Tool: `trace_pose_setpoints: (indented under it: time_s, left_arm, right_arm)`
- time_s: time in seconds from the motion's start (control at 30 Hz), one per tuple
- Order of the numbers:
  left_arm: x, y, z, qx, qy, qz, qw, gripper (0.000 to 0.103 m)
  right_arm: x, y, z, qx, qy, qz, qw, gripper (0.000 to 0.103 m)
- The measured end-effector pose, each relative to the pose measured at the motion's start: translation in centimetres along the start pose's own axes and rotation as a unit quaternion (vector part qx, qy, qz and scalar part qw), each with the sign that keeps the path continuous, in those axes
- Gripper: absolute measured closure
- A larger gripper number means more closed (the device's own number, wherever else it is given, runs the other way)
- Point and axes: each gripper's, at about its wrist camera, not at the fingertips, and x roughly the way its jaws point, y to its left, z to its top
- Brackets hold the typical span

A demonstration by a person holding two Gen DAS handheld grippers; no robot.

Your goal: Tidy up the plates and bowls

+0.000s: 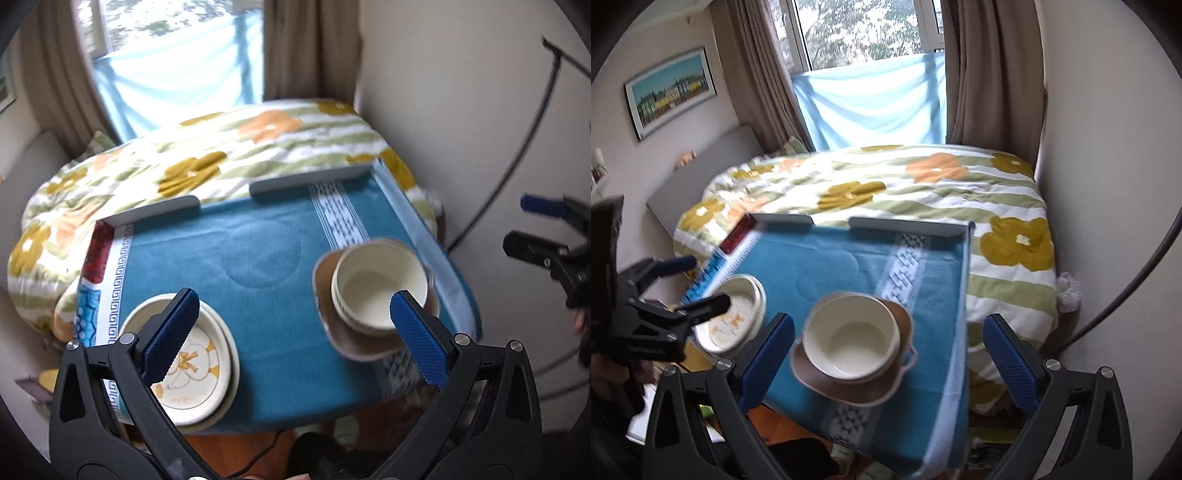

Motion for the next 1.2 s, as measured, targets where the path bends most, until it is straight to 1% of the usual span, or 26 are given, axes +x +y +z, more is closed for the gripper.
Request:
trace_pose_setpoints:
  time_s: [0.07, 0.1, 0.17, 0.23, 0.3, 0.4, 0.43, 0.47, 0.5, 0.53, 0.57, 0.63, 0.67, 0.7, 0.73, 0.77, 0.8, 0.83, 0.87, 0.93, 1.0, 1.07, 1.2]
  left_arm:
    - [0.8, 0.3, -0.6, 0.023, 0.025, -0.022, 0.9992, 0.0]
    - [1.4, 0.4, -0.8, 0.034, 0.041, -0.029, 0.9982, 0.0]
    - [3.0, 0.5, -0.9, 0.046, 0.072, -0.035, 0.9958, 0.0]
    - [4.9, 0.6, -0.9, 0.054, 0.11, -0.048, 0.9913, 0.001]
    - [6.9, 0.5, -1.0, 0.063, 0.142, -0.053, 0.9864, 0.001]
    - [9.9, -0.2, -1.4, 0.073, 0.182, -0.064, 0.9784, 0.003]
    - [10.7, -0.3, -1.6, 0.075, 0.192, -0.067, 0.9763, 0.004]
    - [11.6, -0.4, -1.7, 0.075, 0.201, -0.07, 0.9742, 0.009]
    - [12.5, -0.5, -1.9, 0.074, 0.21, -0.075, 0.972, 0.015]
    - [13.2, -0.6, -2.1, 0.074, 0.218, -0.078, 0.97, 0.017]
    - [13.9, -0.7, -2.3, 0.073, 0.225, -0.081, 0.9683, 0.019]
    - [15.0, -1.0, -2.6, 0.07, 0.235, -0.087, 0.9655, 0.023]
    - [15.4, -1.1, -2.7, 0.069, 0.241, -0.094, 0.9635, 0.031]
    - [15.8, -1.1, -2.8, 0.068, 0.245, -0.099, 0.9622, 0.038]
    - [16.2, -1.3, -3.0, 0.066, 0.248, -0.105, 0.9608, 0.04]
    - [16.4, -1.5, -3.0, 0.063, 0.25, -0.112, 0.9596, 0.048]
    - [16.8, -1.6, -3.1, 0.058, 0.253, -0.121, 0.9581, 0.056]
    - [17.0, -1.7, -3.3, 0.054, 0.256, -0.127, 0.9567, 0.059]
    - [17.3, -1.9, -3.4, 0.052, 0.258, -0.131, 0.9559, 0.063]
    - [17.6, -2.6, -3.7, 0.057, 0.256, -0.138, 0.9551, 0.07]
    - [17.7, -3.0, -3.9, 0.058, 0.253, -0.142, 0.9553, 0.081]
    - [17.8, -3.3, -4.1, 0.06, 0.25, -0.142, 0.9558, 0.084]
    - [17.6, -4.2, -4.6, 0.074, 0.237, -0.128, 0.9602, 0.084]
  right_arm:
    - [1.1, -0.4, -0.5, -0.005, 0.036, -0.012, 0.999, 0.002]
    - [1.6, -0.6, -0.9, -0.008, 0.047, -0.02, 0.999, 0.002]
    - [3.5, -0.8, -1.5, -0.017, 0.088, -0.034, 0.995, 0.002]
    - [5.4, -1.1, -2.3, -0.019, 0.132, -0.039, 0.99, 0.002]
    - [7.5, -1.4, -2.8, -0.015, 0.17, -0.038, 0.985, 0.002]
    - [9.9, -1.6, -3.9, -0.009, 0.206, -0.034, 0.978, 0.004]
    - [10.5, -1.5, -4.2, -0.009, 0.215, -0.032, 0.976, 0.012]
    - [11.2, -1.4, -4.3, -0.007, 0.223, -0.029, 0.974, 0.018]
    - [11.9, -1.4, -4.5, -0.004, 0.232, -0.024, 0.972, 0.033]
    - [12.6, -1.3, -4.6, -0.001, 0.241, -0.016, 0.97, 0.039]
    - [13.3, -1.2, -4.7, 0.0, 0.248, -0.012, 0.969, 0.041]
    - [14.4, -0.9, -5.0, -0.002, 0.259, -0.005, 0.966, 0.047]
    - [14.8, -0.8, -5.1, -0.002, 0.264, -0.002, 0.964, 0.048]
    - [15.3, -0.7, -5.2, -0.002, 0.269, 0.001, 0.963, 0.052]
    - [15.7, -0.6, -5.3, -0.001, 0.273, 0.004, 0.962, 0.057]
    - [16.1, -0.5, -5.4, 0.001, 0.276, 0.009, 0.961, 0.06]
    - [16.5, -0.4, -5.4, 0.004, 0.277, 0.015, 0.961, 0.067]
    - [16.8, -0.4, -5.5, 0.008, 0.279, 0.021, 0.96, 0.072]
    - [17.1, -0.4, -5.6, 0.011, 0.279, 0.022, 0.96, 0.074]
    - [17.4, -0.3, -6.0, 0.016, 0.276, 0.028, 0.961, 0.082]
    - [17.5, -0.2, -6.3, 0.021, 0.27, 0.036, 0.962, 0.087]
    - [17.4, -0.1, -6.3, 0.021, 0.264, 0.037, 0.964, 0.087]
    - [17.0, -0.3, -6.6, 0.027, 0.254, 0.045, 0.966, 0.087]
